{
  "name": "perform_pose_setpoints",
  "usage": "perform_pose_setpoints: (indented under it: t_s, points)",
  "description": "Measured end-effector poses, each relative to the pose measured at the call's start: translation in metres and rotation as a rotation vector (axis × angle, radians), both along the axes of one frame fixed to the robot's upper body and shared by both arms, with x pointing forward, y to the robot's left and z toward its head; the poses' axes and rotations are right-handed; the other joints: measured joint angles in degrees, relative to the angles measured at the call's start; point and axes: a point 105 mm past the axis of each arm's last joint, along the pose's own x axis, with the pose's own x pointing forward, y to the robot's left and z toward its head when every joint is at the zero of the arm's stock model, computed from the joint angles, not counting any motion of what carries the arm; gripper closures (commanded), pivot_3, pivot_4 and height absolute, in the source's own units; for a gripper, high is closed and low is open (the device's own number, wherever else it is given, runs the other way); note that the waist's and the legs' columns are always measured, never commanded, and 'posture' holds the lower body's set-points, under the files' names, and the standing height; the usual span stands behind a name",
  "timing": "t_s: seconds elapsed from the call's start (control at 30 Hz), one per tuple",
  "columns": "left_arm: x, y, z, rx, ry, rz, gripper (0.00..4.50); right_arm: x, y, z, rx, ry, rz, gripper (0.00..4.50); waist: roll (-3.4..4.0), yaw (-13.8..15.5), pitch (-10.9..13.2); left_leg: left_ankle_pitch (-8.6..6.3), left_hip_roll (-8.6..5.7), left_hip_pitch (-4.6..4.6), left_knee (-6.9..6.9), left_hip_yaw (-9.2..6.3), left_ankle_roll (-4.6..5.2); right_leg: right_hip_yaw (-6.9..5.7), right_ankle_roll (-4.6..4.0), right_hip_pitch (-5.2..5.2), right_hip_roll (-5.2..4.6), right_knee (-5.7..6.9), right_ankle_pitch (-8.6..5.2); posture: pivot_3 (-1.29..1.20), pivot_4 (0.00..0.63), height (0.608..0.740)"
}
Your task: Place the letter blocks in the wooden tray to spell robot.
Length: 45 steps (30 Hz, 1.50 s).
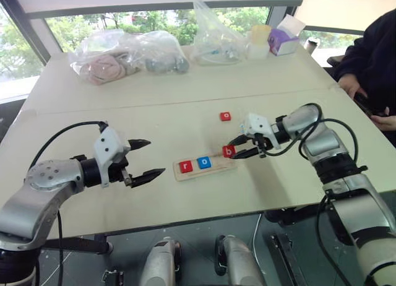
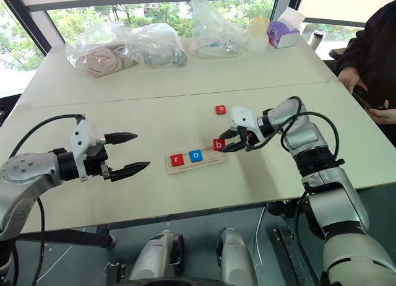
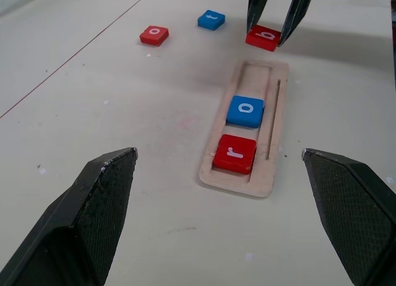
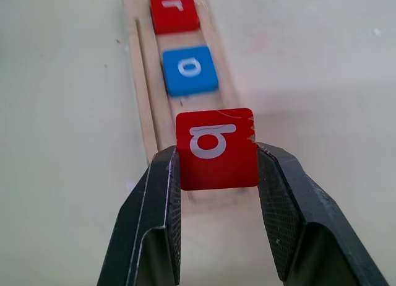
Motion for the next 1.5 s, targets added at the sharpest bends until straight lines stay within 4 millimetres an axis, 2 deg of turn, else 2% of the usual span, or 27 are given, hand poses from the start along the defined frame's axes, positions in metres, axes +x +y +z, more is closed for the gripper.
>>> perform_pose_setpoints:
  t_s: [0.33, 0.63, 1.0, 1.43, 1.5]
  points:
    - [-0.002, 0.001, -0.004, 0.001, 0.01, 0.019, 0.0, -0.002, 0.016, -0.011, -0.034, -0.008, 0.053, 3.36, 0.0, -0.14, 0.0, 0.01, -0.02, 0.0, 0.0, 0.01, -0.01, 0.0, -0.01, -0.03, -0.01, 0.05, 0.01, 0.0, 0.15, 0.725]
    - [-0.003, 0.001, -0.006, 0.002, 0.01, 0.026, 0.0, -0.001, 0.023, -0.021, -0.048, -0.005, 0.072, 3.36, 0.0, -0.18, 0.0, 0.01, -0.02, 0.0, 0.0, 0.01, -0.01, 0.0, -0.04, -0.03, 0.0, 0.06, 0.02, 0.0, 0.15, 0.725]
    - [-0.005, -0.001, -0.005, 0.004, 0.004, 0.024, 0.0, 0.006, 0.026, -0.023, -0.052, -0.02, 0.065, 3.36, 0.0, -0.17, 0.0, 0.02, -0.02, 0.0, 0.0, 0.01, -0.02, 0.0, -0.04, -0.03, 0.0, 0.07, 0.03, 0.0, 0.15, 0.725]
    - [-0.005, -0.001, -0.005, 0.0, 0.001, 0.034, 0.0, 0.005, 0.026, -0.027, -0.057, -0.004, 0.07, 3.36, 0.0, -0.19, 0.0, 0.02, -0.03, 0.0, 0.0, 0.01, -0.03, 0.0, -0.05, -0.03, 0.0, 0.08, 0.03, 0.0, 0.15, 0.725]
    - [-0.004, 0.0, -0.005, 0.0, 0.0, 0.037, 0.0, 0.005, 0.026, -0.027, -0.056, -0.003, 0.072, 2.33, 0.0, -0.2, 0.0, 0.02, -0.03, 0.0, 0.0, 0.01, -0.03, 0.0, -0.05, -0.03, 0.0, 0.08, 0.03, 0.0, 0.15, 0.725]
